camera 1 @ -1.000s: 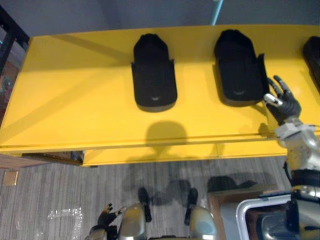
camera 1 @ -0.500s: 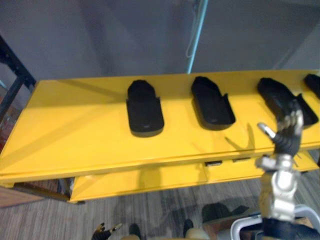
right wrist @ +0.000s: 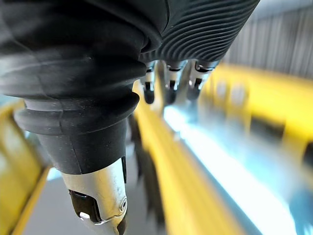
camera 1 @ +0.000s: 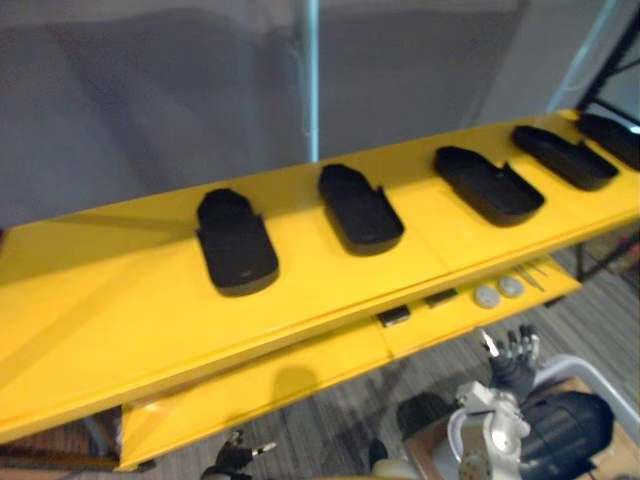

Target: Walk over and take plastic housings, then place them on the shelf

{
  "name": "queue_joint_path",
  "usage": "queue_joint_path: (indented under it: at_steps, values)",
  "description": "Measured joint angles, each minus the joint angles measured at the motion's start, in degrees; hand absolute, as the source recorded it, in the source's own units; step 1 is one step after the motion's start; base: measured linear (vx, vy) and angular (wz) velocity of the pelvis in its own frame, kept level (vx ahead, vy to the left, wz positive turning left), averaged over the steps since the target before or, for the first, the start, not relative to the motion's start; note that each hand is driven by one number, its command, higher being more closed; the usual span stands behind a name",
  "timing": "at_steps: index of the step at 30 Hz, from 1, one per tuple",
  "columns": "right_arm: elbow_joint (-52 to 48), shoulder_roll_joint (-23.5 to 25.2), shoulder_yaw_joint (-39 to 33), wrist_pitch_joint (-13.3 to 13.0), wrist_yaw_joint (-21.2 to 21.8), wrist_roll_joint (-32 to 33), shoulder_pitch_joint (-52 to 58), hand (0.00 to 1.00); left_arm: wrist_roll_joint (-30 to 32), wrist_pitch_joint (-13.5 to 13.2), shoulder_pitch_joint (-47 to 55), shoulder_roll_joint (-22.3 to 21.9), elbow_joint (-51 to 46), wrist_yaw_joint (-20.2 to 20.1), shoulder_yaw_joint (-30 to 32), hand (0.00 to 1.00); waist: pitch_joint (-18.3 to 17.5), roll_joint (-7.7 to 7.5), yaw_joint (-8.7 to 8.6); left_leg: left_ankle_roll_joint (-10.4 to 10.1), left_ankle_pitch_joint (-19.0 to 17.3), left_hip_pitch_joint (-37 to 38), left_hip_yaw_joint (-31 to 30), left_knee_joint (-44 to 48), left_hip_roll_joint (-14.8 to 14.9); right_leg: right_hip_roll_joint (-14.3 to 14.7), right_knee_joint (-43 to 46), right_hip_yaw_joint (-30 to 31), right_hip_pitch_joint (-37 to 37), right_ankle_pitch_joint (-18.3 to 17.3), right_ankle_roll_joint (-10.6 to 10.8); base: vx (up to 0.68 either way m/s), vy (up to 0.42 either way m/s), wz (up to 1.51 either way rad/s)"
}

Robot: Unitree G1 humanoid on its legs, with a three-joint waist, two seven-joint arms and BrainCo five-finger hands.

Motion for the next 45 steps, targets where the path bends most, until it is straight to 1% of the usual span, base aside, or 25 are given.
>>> queue_joint_path:
  at_steps: [5, 9, 15, 17, 19, 20, 22, 23, 25, 26, 29, 30, 31, 32, 34, 35, 36, 37, 38, 39, 40, 41, 42, 44, 45]
  values:
    - [2.16, -0.03, 0.10, -0.22, 0.40, 0.29, 2.31, 0.00, -0.53, 1.84, -2.14, 0.15, -0.20, 0.21, -1.30, 0.00, -0.05, 1.05, -2.06, -1.08, -0.83, 1.67, 4.18, 0.07, 1.07, 1.34, -1.59, 3.36, -0.19, 1.02, -0.56, 0.00, -0.038, -0.45]
    - [2.51, -0.07, 0.68, -1.46, 2.23, 0.01, 2.29, 0.00, 0.24, 3.41, -1.17, -0.05, -0.20, -0.43, -1.10, 0.00, 0.05, 2.95, -2.51, -2.37, -1.51, 3.27, 7.48, 0.30, 2.55, 3.18, -2.16, 5.06, -0.33, 1.08, -1.03, 0.00, -0.067, -0.38]
    - [2.77, -1.20, 4.81, -2.41, 5.85, -0.31, 1.69, 0.00, 2.06, 4.29, 1.06, -0.43, -0.04, -0.39, 0.97, 0.00, 0.90, 3.20, -0.94, -5.29, -3.80, 4.87, 11.42, 4.67, 6.39, 7.10, -2.60, 6.84, -0.22, 1.77, -1.98, 0.02, -0.094, -0.44]
    - [3.80, -2.25, 7.38, -2.41, 8.06, -1.01, 0.41, 0.00, 1.40, 3.14, 1.21, -0.86, 0.09, -0.21, 2.97, 0.00, 1.25, 2.82, -0.45, -3.10, -6.15, 3.04, 7.10, 12.32, 8.51, 8.05, -1.94, 9.52, -0.49, 1.75, -1.99, 0.01, -0.139, -0.69]
    - [4.66, -4.29, 9.74, -2.41, 10.45, -1.45, -2.69, 0.00, -0.38, 1.71, 1.10, -1.59, -0.15, 0.26, 3.86, 0.00, 1.74, 2.57, 0.77, 1.98, -9.47, -2.52, -3.51, 23.78, 9.54, 7.88, -0.81, 13.96, -2.13, 1.65, -2.04, -0.01, -0.025, -1.02]
    - [5.05, -6.20, 11.02, -2.42, 11.65, -1.57, -5.11, 0.00, -1.65, 0.14, 0.75, -2.56, -0.46, 0.39, 3.74, 0.00, 2.52, 3.72, 1.86, 3.62, -12.66, -5.52, -13.05, 28.34, 8.37, 8.26, -0.87, 17.21, -3.39, 1.37, -2.09, -0.04, 0.105, -1.19]
    - [6.73, -8.98, 11.66, -2.42, 11.60, -1.55, -7.94, 0.00, -3.07, -1.53, 0.15, -3.82, -0.48, 0.79, 2.91, 0.00, 2.86, 6.08, 2.16, 3.14, -15.96, -7.16, -21.61, 29.65, 6.15, 8.46, -0.93, 19.54, -4.56, 2.20, -2.17, -0.07, 0.220, -0.81]
    - [7.45, -9.45, 11.74, -2.42, 11.35, -1.39, -8.88, 0.00, -3.10, -2.73, -0.14, -3.73, -0.56, 0.92, 1.45, 0.00, 3.14, 6.73, 2.35, 3.01, -18.08, -7.06, -24.10, 29.20, 4.98, 8.44, -0.70, 20.64, -4.96, 3.08, -0.99, -0.09, 0.259, -0.47]
    - [8.06, -9.03, 12.57, -2.42, 10.10, -0.64, -9.64, 0.00, -2.82, -3.94, -0.76, -3.02, -0.52, 0.93, 0.33, 0.00, 3.38, 7.26, 2.40, 1.74, -20.74, -5.47, -25.80, 26.81, 3.92, 9.05, 1.22, 21.79, -6.68, 3.56, -0.22, -0.13, 0.275, -0.48]
    - [8.11, -8.03, 13.02, -2.41, 9.65, -0.52, -10.39, 0.00, -2.61, -4.15, -2.50, -2.44, -0.51, 0.98, -0.32, 0.00, 5.22, 6.28, 2.51, 1.41, -22.06, -4.06, -25.98, 25.57, 2.87, 9.34, 3.50, 22.18, -7.97, 3.74, 0.31, -0.22, 0.290, -0.55]
    - [8.10, -6.11, 13.25, -2.31, 10.61, 2.17, -8.79, 0.00, -3.25, -3.77, -4.02, -1.31, -0.70, 1.01, -0.80, 0.00, 8.50, 3.12, 3.56, 2.42, -22.41, -2.27, -22.42, 26.00, -0.42, 7.43, 8.54, 19.46, -10.29, 5.23, 2.01, -0.28, 0.173, -0.67]
    - [7.82, -5.58, 13.37, -2.29, 12.10, 3.42, -6.16, 0.00, -4.37, -2.60, -2.94, -1.31, -2.01, 1.65, -0.69, 0.00, 8.55, 2.71, 3.72, 3.73, -22.80, -2.15, -20.55, 26.97, -1.07, 6.03, 7.35, 13.53, -9.57, 6.09, 1.29, -0.36, 0.133, -0.74]
    - [7.31, -5.08, 13.91, -2.29, 13.45, 3.85, -3.48, 0.00, -4.80, -1.52, -1.39, -0.97, -3.18, 2.28, -0.09, 0.00, 8.24, 2.36, 3.51, 4.93, -23.36, -2.51, -18.95, 28.24, -1.06, 4.89, 6.27, 8.73, -9.10, 3.83, -1.02, -0.27, 0.085, -0.58]
    - [7.31, -4.97, 14.24, -2.25, 14.02, 3.87, -2.63, 0.00, -4.76, -0.95, -1.25, -0.91, -3.27, 2.61, 0.57, 0.00, 8.30, 3.34, 3.47, 5.16, -23.28, -3.18, -18.38, 28.53, -0.46, 4.70, 7.31, 6.81, -10.14, 2.93, -2.04, -0.20, 0.058, -0.43]
    - [7.30, -4.40, 16.70, -2.28, 15.00, 3.82, -1.53, 0.00, -4.71, 0.64, -0.80, -0.51, -2.79, 3.05, 2.97, 0.00, 8.04, 4.43, 3.67, 5.45, -21.93, -5.41, -17.56, 28.23, 2.29, 4.54, 20.17, 0.65, -13.61, -0.18, -6.57, -0.15, 0.023, -0.22]
    - [7.30, -4.17, 17.32, -2.29, 15.33, 3.76, -1.60, 0.00, -4.71, 0.70, -0.42, -0.32, -2.54, 3.05, 3.76, 0.00, 7.99, 4.39, 3.98, 5.27, -21.48, -5.54, -17.35, 27.90, 2.85, 4.06, 23.77, -0.51, -13.59, -1.18, -7.60, -0.09, -0.003, -0.16]
    - [7.26, -3.41, 18.36, -2.41, 15.26, 3.58, -1.76, 0.00, -5.22, 0.59, 0.50, 0.67, -2.29, 3.10, 5.95, 0.00, 7.15, 3.48, 4.82, 5.10, -20.72, -6.31, -16.86, 27.60, 3.09, 2.09, 30.52, -2.35, -13.82, -4.58, -7.72, -0.01, -0.044, -0.24]
    - [7.39, -2.63, 19.44, -2.50, 14.94, 2.79, -1.99, 0.00, -5.22, 0.66, 0.75, 1.68, -2.28, 3.11, 7.85, 0.00, 6.22, 1.82, 5.43, 4.83, -20.65, -7.41, -16.72, 29.33, 3.26, 0.59, 33.05, -5.46, -14.60, -4.83, -7.94, -0.04, -0.081, -0.21]
    - [7.37, -2.52, 19.83, -2.53, 14.63, 2.50, -2.44, 0.00, -5.23, 0.85, 0.76, 1.74, -1.88, 3.10, 9.03, 0.00, 6.07, 1.83, 5.24, 4.87, -20.62, -8.52, -17.32, 30.67, 3.20, 1.15, 32.70, -7.82, -15.12, -3.50, -9.17, -0.05, -0.079, -0.35]
    - [7.58, -2.33, 21.02, -2.57, 13.69, 2.41, -3.26, 0.00, -5.29, 0.87, 1.32, 1.31, -0.54, 3.01, 11.44, 0.00, 5.83, 2.55, 6.10, 5.38, -19.68, -9.97, -18.39, 30.95, 3.79, 2.68, 29.41, -8.83, -14.86, -0.77, -13.08, -0.16, -0.101, -0.90]
    - [8.01, -2.85, 21.50, -3.22, 11.99, 2.40, -4.88, 0.00, -5.39, 0.92, 2.98, 0.87, 1.84, 2.91, 13.40, 0.00, 4.45, 5.69, 8.57, 4.09, -17.40, -8.50, -16.96, 24.31, 6.97, 5.09, 22.05, -8.71, -12.24, 0.94, -13.54, -0.14, -0.072, -0.96]
    - [9.03, -2.13, 21.63, -3.62, 11.21, 2.42, -6.22, 0.00, -5.42, 0.68, 4.01, 1.21, 1.98, 2.97, 14.09, 0.00, 4.51, 3.69, 8.27, 4.02, -16.04, -7.43, -15.99, 23.16, 5.75, 1.23, 30.64, -9.92, -12.30, -4.17, -12.58, -0.12, -0.117, -0.79]
    - [9.61, -1.86, 21.72, -3.67, 10.26, 2.39, -6.22, 0.00, -5.41, 0.67, 5.39, 1.93, 2.08, 2.98, 14.39, 0.00, 4.37, 3.31, 8.42, 3.99, -15.74, -7.28, -15.19, 23.15, 5.48, -1.78, 35.98, -9.77, -11.56, -8.00, -10.33, 0.00, -0.094, -0.25]
    - [11.30, -1.82, 23.05, -3.47, 9.02, 1.67, -6.60, 0.00, -5.34, 0.63, 8.39, 2.39, 2.23, 2.99, 16.31, 0.00, 3.39, 2.13, 9.72, 3.98, -15.74, -8.49, -12.45, 25.16, 6.74, -5.97, 38.16, -9.45, -8.88, -10.70, -9.66, -0.03, -0.195, -0.74]
    - [11.53, -1.79, 24.25, -3.29, 9.03, 1.21, -7.42, 0.00, -5.29, 0.52, 10.29, 1.73, 2.24, 3.01, 17.96, 0.00, 3.28, 1.96, 10.53, 3.97, -15.74, -10.36, -9.31, 28.19, 8.94, -7.57, 34.32, -10.39, -7.34, -11.07, -7.89, -0.06, -0.226, -0.98]
